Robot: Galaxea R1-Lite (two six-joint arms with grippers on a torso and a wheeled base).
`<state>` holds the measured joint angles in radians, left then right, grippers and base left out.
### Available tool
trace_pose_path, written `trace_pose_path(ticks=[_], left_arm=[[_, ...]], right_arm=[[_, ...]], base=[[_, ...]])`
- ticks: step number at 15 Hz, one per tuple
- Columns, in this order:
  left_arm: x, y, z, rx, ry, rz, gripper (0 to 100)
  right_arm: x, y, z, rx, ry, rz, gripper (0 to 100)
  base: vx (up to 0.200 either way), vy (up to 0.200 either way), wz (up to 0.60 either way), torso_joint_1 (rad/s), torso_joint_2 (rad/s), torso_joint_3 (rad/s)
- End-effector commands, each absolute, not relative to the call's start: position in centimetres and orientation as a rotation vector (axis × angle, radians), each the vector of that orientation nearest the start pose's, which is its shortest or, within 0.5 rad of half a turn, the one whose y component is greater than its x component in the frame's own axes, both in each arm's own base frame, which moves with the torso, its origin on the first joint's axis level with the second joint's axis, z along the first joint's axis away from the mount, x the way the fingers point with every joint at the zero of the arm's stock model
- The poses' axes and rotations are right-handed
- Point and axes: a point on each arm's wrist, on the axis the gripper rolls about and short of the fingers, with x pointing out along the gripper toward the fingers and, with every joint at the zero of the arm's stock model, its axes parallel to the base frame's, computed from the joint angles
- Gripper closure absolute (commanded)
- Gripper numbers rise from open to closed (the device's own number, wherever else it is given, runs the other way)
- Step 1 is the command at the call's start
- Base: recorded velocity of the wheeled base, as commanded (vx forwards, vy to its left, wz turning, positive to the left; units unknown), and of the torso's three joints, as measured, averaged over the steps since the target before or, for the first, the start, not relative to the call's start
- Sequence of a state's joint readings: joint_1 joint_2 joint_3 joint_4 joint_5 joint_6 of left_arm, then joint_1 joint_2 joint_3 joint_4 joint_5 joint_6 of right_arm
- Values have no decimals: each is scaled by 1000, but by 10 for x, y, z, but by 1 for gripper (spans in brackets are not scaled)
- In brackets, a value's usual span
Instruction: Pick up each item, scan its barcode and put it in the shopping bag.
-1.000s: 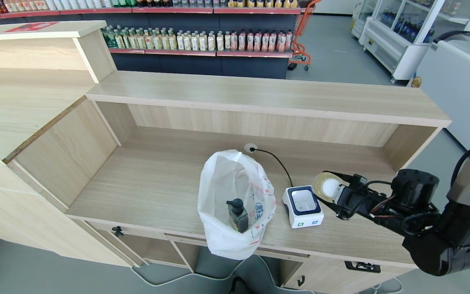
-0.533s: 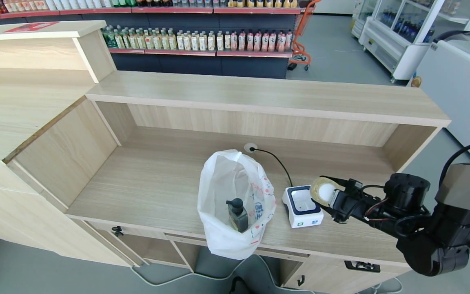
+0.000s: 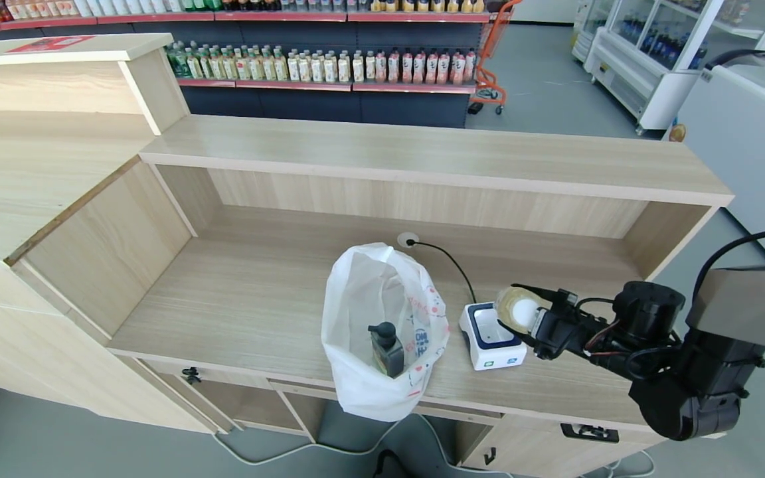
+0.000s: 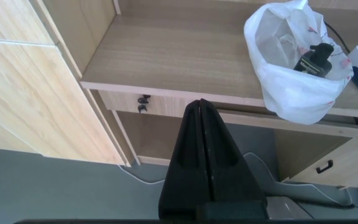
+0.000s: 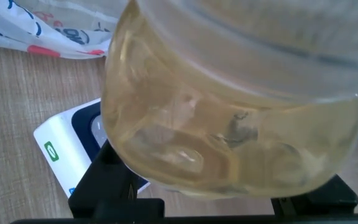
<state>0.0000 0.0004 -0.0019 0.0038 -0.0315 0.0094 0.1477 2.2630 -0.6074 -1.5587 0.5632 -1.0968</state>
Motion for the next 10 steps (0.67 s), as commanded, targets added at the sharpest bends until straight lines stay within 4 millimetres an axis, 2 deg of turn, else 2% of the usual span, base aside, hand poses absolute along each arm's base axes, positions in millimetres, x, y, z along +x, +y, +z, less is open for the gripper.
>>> trace_pose_path(ticks=[1,10], left_arm=[[-23,-1,75,9,3,-32,100],[-23,-1,76,11,1,-31,100]], right_arm=[[348,65,35,-1022,-297,703,100],[366,70,23,-1004,-353,758,100]], base=[[0,0,0,0,0,0],[0,0,0,0,0,0]])
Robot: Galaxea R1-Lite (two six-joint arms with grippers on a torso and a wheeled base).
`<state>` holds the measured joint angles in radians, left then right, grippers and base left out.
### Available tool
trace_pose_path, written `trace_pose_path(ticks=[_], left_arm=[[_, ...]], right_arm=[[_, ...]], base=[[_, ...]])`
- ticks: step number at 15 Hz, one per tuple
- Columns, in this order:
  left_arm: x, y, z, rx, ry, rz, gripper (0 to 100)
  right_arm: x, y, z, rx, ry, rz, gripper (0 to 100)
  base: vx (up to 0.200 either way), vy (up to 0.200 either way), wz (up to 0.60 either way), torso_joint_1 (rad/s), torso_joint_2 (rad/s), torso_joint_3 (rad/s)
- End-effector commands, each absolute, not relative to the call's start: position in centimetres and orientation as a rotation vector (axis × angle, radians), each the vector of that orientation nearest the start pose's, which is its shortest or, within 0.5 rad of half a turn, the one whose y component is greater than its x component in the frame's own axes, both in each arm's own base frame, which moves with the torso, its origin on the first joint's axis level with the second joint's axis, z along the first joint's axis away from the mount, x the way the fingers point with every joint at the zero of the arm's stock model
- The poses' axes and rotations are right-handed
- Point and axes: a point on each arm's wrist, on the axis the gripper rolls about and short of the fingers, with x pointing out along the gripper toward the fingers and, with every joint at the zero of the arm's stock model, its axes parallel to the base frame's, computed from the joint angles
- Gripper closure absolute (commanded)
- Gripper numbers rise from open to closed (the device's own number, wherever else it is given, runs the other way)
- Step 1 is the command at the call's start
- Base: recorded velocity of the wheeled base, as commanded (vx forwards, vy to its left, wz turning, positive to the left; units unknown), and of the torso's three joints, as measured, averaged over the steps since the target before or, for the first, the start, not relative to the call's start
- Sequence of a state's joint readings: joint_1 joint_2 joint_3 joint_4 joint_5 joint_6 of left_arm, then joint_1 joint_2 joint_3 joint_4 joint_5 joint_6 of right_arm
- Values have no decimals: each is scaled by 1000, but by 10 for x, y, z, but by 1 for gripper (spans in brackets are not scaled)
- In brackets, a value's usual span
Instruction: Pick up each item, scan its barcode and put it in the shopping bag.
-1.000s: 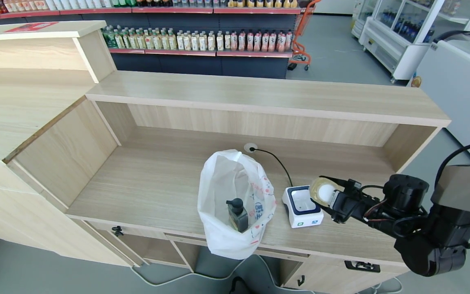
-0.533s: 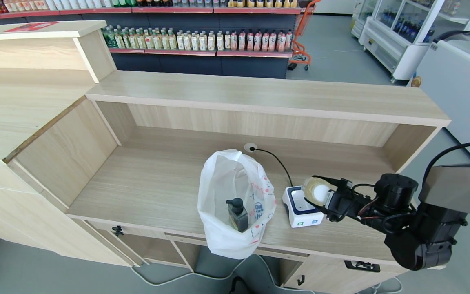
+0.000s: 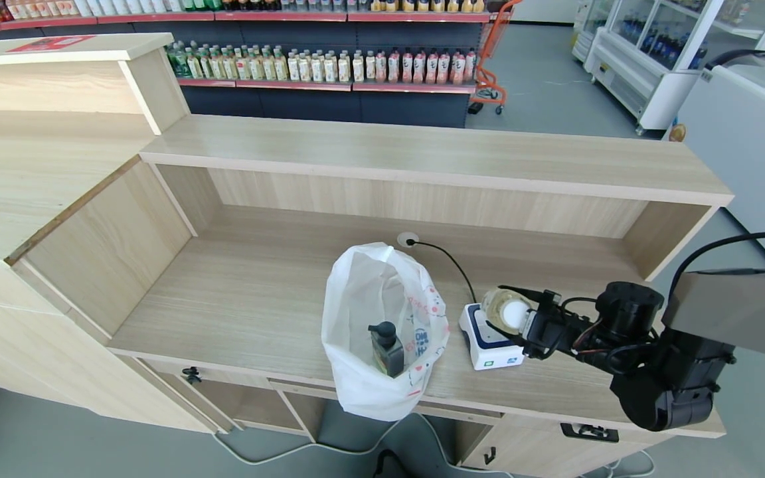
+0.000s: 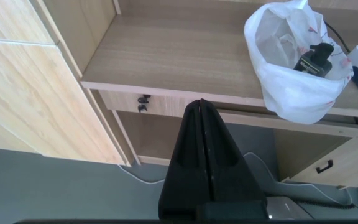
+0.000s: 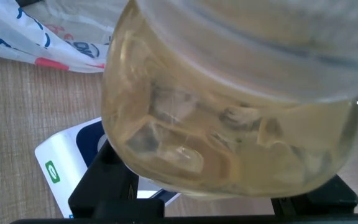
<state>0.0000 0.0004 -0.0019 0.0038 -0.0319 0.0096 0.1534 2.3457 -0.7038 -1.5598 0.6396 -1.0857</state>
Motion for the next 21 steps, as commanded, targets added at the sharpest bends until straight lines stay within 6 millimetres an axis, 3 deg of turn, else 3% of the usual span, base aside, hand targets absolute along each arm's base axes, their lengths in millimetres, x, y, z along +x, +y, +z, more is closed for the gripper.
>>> trace_pose_path(ticks=[1,7,12,14,16,17,18,19,21], left_arm=[[-23,-1,76,9,1,-32,100],[-23,-1,76,9,3,-32,100],[-23,-1,76,9,3,-32,100],[-23,-1,76,9,1,-32,100],[-23,-1,76,9,1,-31,100],[-23,-1,75,9,4,-32,100],[-23,-1,75,9,4,-31,100],[-23,-1,75,11,4,-31,100],[-23,-1,76,11,1,-32,100]], right_arm=[[367,70,22,-1004,-353,758,100],[367,70,15,-1001,-340,765,100],[368,71,20,-979,-345,761,100],[367,70,48,-910,-376,729,100],[351,66,105,-733,-414,672,100],[344,65,120,-686,-417,643,100],[316,57,156,-532,-353,508,100],[295,52,169,-422,-262,413,100],[260,43,174,-242,-44,273,100]], base=[[0,0,0,0,0,0],[0,0,0,0,0,0],[0,0,0,0,0,0],[0,0,0,0,0,0],[0,0,0,0,0,0],[0,0,0,0,0,0],[0,0,0,0,0,0],[0,0,0,0,0,0],[0,0,0,0,0,0]])
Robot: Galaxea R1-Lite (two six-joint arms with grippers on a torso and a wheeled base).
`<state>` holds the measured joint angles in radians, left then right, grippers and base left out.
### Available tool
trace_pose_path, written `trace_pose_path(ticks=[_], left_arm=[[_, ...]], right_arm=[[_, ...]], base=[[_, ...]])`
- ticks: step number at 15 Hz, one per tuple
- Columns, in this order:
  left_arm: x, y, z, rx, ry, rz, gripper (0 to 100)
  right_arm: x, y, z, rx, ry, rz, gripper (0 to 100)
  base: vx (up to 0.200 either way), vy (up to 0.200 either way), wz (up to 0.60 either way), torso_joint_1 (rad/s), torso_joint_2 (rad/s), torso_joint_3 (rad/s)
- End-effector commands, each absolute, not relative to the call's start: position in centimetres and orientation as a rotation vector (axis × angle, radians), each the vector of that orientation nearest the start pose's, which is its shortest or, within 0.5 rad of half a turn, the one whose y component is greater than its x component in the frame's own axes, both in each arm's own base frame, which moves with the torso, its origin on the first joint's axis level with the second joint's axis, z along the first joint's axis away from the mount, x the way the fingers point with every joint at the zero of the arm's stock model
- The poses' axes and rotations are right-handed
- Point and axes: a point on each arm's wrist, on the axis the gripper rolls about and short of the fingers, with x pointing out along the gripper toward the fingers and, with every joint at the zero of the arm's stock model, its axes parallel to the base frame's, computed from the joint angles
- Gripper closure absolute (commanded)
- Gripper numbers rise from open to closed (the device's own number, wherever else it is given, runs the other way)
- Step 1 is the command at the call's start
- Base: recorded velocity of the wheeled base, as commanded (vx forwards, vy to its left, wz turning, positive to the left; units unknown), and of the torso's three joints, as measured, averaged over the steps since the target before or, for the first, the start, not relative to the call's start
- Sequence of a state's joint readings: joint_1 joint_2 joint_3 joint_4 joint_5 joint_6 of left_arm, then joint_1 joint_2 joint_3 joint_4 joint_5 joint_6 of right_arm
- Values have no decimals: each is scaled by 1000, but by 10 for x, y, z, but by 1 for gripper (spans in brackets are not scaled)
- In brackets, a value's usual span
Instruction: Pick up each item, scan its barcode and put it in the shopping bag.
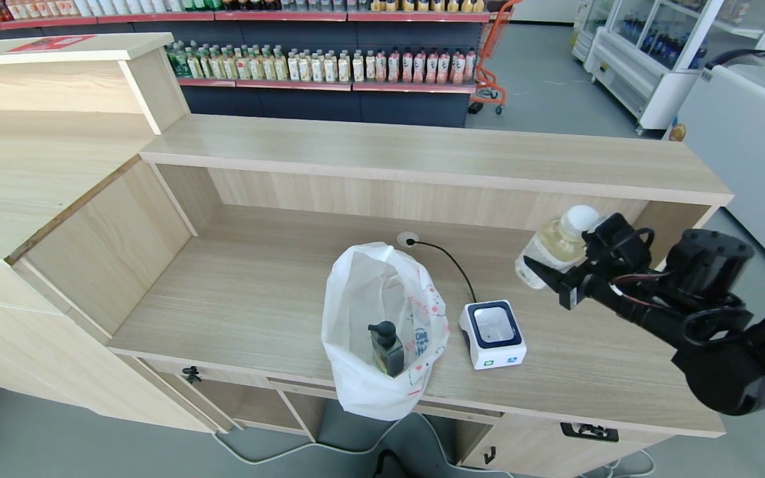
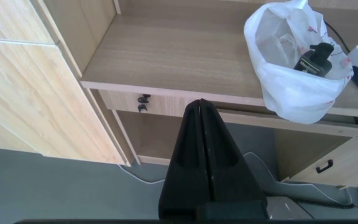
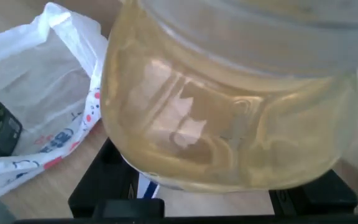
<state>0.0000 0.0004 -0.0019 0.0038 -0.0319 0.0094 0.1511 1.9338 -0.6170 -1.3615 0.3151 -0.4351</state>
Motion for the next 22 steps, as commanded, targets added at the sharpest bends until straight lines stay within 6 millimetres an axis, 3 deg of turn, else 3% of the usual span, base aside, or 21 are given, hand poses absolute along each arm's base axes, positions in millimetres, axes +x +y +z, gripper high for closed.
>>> trace_pose_path(ticks=[1,3,5,8,11,18,22], left_arm=[[-23,-1,76,11,3,-31,100],[-23,-1,76,9,1,-31,100],[-23,-1,76,9,1,-31,100],[-23,-1,76,9,1,-31,100],[-23,-1,75,9,3,-32,100],[-23,-1,75,12,3,-32,100],[-23,-1,75,12,3,-32,100]], right_arm=[[246,39,169,-184,43,235,100],[224,34,162,-103,135,197,100],[218,32,167,-78,115,188,100],[218,25,172,-45,98,154,100],[213,21,165,-39,122,137,100],[180,18,162,-50,109,142,100],[179,18,161,-48,115,147,100]], base=[[0,0,0,0,0,0],[0,0,0,0,0,0],[0,0,0,0,0,0],[0,0,0,0,0,0],[0,0,0,0,0,0],[0,0,0,0,0,0],[0,200,0,-5,-5,4]])
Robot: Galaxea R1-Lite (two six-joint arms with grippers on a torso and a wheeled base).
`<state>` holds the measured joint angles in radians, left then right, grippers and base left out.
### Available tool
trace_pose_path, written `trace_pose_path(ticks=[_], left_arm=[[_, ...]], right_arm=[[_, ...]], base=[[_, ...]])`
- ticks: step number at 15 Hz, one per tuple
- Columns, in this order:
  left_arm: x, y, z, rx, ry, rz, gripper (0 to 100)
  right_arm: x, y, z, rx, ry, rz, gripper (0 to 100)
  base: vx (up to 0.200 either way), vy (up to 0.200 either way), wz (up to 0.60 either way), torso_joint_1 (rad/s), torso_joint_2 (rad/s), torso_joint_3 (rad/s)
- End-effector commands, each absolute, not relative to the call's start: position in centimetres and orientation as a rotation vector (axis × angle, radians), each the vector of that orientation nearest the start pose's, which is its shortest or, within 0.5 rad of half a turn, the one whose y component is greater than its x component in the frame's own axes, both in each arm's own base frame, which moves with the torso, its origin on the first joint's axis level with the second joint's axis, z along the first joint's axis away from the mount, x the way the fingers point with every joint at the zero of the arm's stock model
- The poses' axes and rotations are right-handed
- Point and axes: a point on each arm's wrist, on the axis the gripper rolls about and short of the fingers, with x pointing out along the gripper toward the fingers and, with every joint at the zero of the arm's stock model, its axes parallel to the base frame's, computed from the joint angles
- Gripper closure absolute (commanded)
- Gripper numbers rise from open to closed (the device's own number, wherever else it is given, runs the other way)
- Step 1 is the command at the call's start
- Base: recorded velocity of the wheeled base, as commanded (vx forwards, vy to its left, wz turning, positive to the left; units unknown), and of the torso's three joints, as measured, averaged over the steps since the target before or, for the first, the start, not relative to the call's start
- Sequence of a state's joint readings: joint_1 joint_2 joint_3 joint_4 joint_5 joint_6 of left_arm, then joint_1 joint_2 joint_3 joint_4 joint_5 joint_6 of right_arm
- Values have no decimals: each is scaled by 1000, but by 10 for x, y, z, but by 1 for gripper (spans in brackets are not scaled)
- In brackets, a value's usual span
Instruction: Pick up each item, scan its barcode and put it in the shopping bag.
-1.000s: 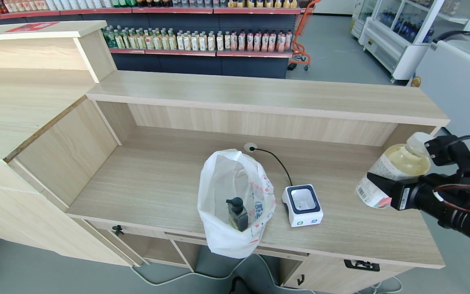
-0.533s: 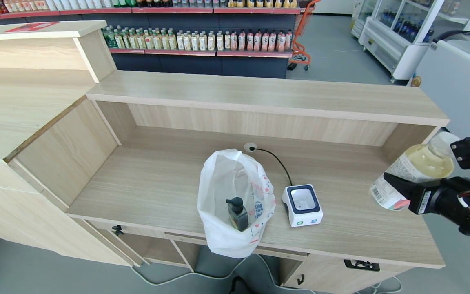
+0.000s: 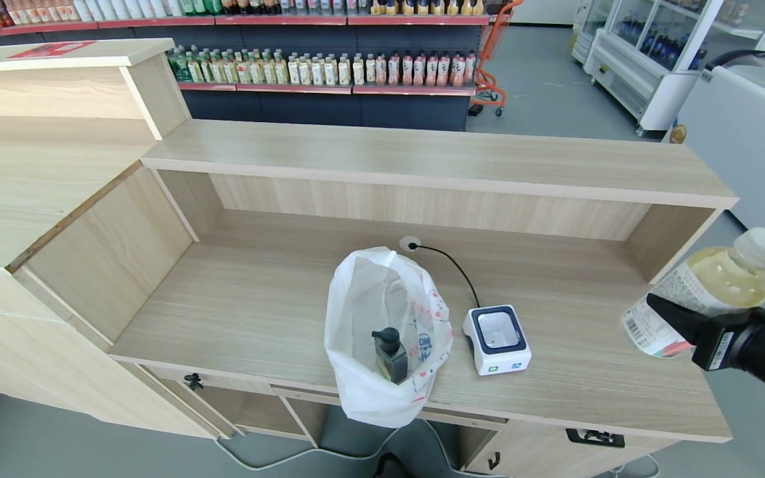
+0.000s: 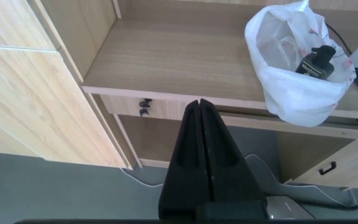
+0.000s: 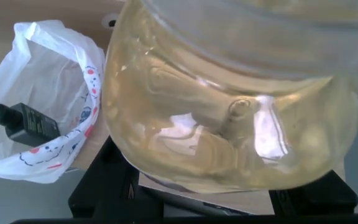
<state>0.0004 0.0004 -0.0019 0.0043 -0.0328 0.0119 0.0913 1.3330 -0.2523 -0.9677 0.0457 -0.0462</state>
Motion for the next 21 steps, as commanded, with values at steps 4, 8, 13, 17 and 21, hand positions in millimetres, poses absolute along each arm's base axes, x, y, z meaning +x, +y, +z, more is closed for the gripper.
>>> trace_pose_path(ticks=[4,8,13,17,21], left_arm=[[-23,-1,76,14,0,-32,100],[-23,-1,76,9,3,-32,100],[-23,-1,76,11,1,-32,100],[-23,-1,76,9,0,-32,100],[-23,-1,75,9,3,-32,100]], right_arm=[[213,24,160,-44,141,213,100],[276,42,151,-53,172,243,100],[304,90,129,-73,222,337,100],[315,118,108,-84,170,406,100],[333,125,76,-158,188,414,100]], base=[[0,200,0,13,5,1],[0,150,0,2,3,2],[0,0,0,0,0,0],[0,0,0,0,0,0],[0,0,0,0,0,0]])
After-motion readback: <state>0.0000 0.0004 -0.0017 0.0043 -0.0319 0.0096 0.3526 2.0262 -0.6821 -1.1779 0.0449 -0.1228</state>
